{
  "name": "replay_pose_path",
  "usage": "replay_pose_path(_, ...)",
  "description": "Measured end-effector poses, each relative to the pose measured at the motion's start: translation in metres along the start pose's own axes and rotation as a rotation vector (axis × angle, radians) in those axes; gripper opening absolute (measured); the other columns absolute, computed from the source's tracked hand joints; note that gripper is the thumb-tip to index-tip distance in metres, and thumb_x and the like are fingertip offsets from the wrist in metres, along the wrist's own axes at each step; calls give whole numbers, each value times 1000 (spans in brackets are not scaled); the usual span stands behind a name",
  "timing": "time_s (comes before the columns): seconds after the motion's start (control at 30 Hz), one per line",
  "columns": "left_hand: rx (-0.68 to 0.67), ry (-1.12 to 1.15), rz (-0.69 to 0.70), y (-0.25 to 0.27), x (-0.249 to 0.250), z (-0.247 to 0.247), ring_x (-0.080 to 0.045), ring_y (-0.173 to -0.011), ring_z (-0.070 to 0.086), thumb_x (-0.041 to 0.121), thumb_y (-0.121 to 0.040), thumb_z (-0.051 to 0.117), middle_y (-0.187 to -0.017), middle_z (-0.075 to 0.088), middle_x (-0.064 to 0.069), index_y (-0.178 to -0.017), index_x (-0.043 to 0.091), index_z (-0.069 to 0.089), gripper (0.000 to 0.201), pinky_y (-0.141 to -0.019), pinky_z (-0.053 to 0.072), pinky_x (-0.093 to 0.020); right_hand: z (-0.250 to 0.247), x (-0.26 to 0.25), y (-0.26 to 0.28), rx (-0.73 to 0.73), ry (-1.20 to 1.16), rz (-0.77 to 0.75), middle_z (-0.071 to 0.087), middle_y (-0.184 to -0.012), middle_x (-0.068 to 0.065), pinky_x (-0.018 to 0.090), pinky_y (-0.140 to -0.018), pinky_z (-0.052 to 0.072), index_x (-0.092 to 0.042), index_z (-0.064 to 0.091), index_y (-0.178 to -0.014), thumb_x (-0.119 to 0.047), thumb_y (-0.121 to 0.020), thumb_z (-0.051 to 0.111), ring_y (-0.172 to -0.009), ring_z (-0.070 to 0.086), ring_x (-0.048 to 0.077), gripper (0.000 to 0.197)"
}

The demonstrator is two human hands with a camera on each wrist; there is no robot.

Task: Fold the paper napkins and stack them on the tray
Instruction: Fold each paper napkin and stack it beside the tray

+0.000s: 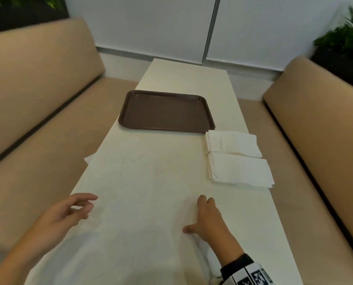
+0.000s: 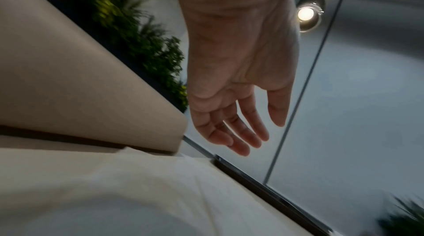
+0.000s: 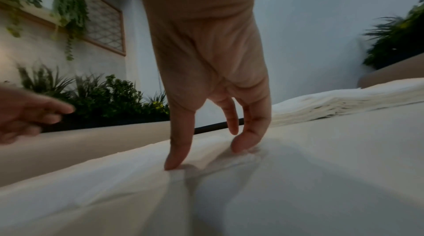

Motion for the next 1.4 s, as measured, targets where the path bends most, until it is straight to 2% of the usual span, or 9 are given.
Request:
replay_pose_path(0.07, 57, 34, -21, 12, -17, -15, -17, -78, 64, 37, -81, 69, -89, 68, 7, -91, 43, 70, 11, -62, 46, -11, 2, -2, 1, 9, -40, 40, 43, -126, 11, 30, -89, 44, -8, 33, -126, -33, -73, 81, -114, 51, 28, 76)
replay_pose_path(0.2, 82, 40, 3, 22, -36, -29, -21, -80, 62, 9, -92, 56, -84, 68, 10, -89, 42, 71, 36, -59, 44, -7, 8, 2, 2, 15, -42, 67, 53, -126, 12, 32, -88, 48, -8, 35, -129, -31, -75, 79, -112, 56, 28, 73)
replay_pose_path(0.33, 62, 65, 14, 26, -22, -34, -23, -88, 61, 34, -79, 69, -87, 67, 11, -93, 42, 70, 17, -72, 46, -16, -10, 2, 10, 147, -329, -83, 61, -113, 5, 26, -77, 51, -18, 42, -127, -12, -81, 68, -91, 60, 19, 53)
replay_pose_path(0.47, -20, 20, 83, 20, 11, -23, -9, -97, 61, 63, -55, 62, -99, 67, 14, -101, 46, 66, 49, -87, 45, -33, -58, -18, 40, 320, -679, -367, 61, -88, 0, 19, -61, 50, -32, 45, -119, -2, -84, 65, -70, 61, 8, 50)
replay_pose_path(0.6, -179, 34, 163, -4, 52, 18, 7, -115, 50, 74, -41, 77, -119, 59, 22, -122, 57, 44, 90, -96, 42, -25, -112, -45, 82, 308, -942, -606, 71, -95, 12, 37, -72, 59, -32, 46, -123, -6, -83, 68, -80, 70, 25, 53)
replay_pose_path(0.77, -364, 195, 140, -32, 95, 73, -7, -133, 41, 61, -33, 89, -143, 45, 9, -141, 45, 22, 128, -112, 33, -33, -166, -57, 115, 325, -1103, -755, 73, -98, 9, 37, -72, 58, -31, 50, -124, -10, -74, 69, -80, 71, 22, 57)
replay_pose_path(0.93, -525, 398, 109, -24, 132, 103, -19, -106, 66, 46, -48, 89, -117, 69, -3, -120, 17, 61, 83, -78, 55, -26, -185, -35, 110, 425, -1249, -652, 73, -104, 8, 45, -82, 57, -23, 55, -122, -23, -70, 75, -92, 70, 26, 55)
replay_pose_path(1.07, -450, 499, 56, -25, 138, 103, -28, -95, 70, 25, -73, 76, -107, 72, -12, -106, 8, 70, 37, -72, 58, -30, -159, -18, 100, 266, -1123, -569, 71, -111, 6, 42, -84, 56, -24, 62, -115, -48, -47, 90, -102, 68, 26, 77)
replay_pose_path(1.4, -430, 413, 241, -32, 152, 80, -27, -100, 69, 48, -45, 90, -108, 72, -10, -101, 14, 73, 68, -75, 57, -28, -149, -9, 95, 293, -1030, -594, 74, -98, 5, 30, -80, 57, -7, 69, -100, -13, -71, 70, -94, 70, 23, 30)
Point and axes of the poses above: each hand's wrist, its own y-axis away from the middle knuckle, its own z-axis out of the palm, x = y × z, the point moved 7 cm from there along -y, towards the middle knuckle
